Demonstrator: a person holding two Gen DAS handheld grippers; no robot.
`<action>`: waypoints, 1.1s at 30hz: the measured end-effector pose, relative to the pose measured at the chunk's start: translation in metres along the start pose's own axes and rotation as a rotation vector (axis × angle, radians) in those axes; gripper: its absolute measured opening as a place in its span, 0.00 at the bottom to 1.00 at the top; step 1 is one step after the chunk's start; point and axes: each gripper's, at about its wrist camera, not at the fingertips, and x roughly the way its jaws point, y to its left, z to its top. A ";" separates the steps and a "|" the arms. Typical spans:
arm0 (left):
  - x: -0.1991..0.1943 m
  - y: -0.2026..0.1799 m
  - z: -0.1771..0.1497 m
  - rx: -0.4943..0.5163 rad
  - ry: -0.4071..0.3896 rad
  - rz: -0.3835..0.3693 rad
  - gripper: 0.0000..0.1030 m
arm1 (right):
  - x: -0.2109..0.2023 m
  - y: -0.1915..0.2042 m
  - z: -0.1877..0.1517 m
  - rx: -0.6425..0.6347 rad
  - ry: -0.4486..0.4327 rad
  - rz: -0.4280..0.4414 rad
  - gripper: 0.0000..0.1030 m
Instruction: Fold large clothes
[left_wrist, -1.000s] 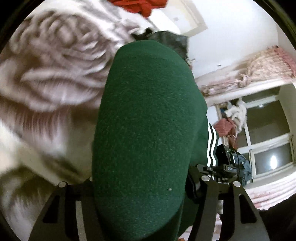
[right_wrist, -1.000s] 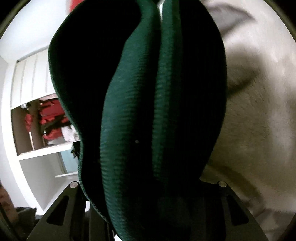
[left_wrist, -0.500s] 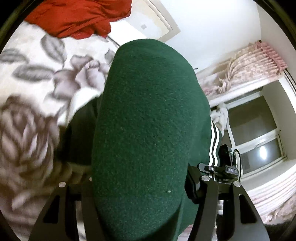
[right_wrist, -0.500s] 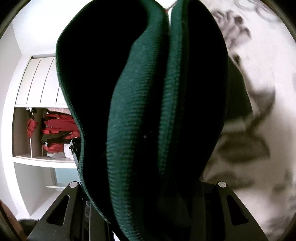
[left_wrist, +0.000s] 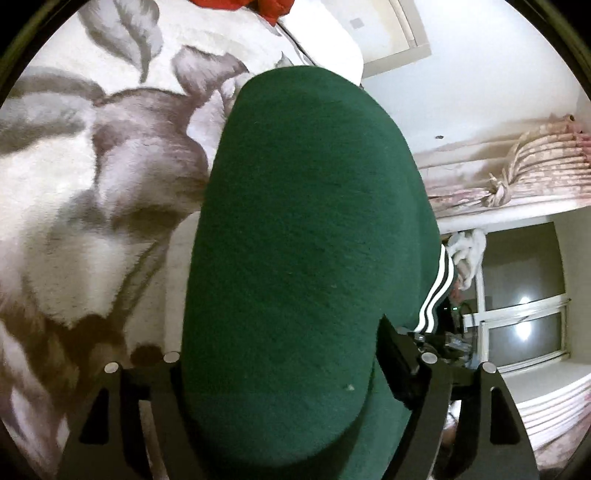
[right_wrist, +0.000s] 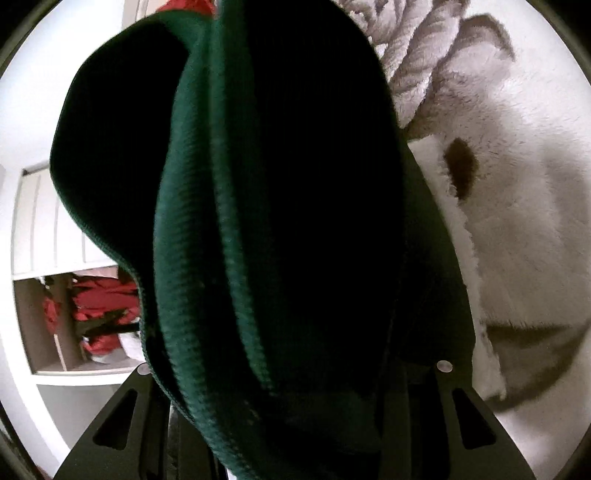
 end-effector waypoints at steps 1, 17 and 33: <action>0.001 0.000 0.000 -0.001 0.001 -0.001 0.73 | 0.004 -0.004 0.001 -0.002 -0.003 0.010 0.40; -0.049 -0.136 -0.068 0.336 -0.192 0.698 0.93 | -0.053 0.101 -0.123 -0.336 -0.282 -0.959 0.88; -0.139 -0.283 -0.230 0.435 -0.397 0.865 0.94 | -0.160 0.274 -0.355 -0.388 -0.501 -1.068 0.90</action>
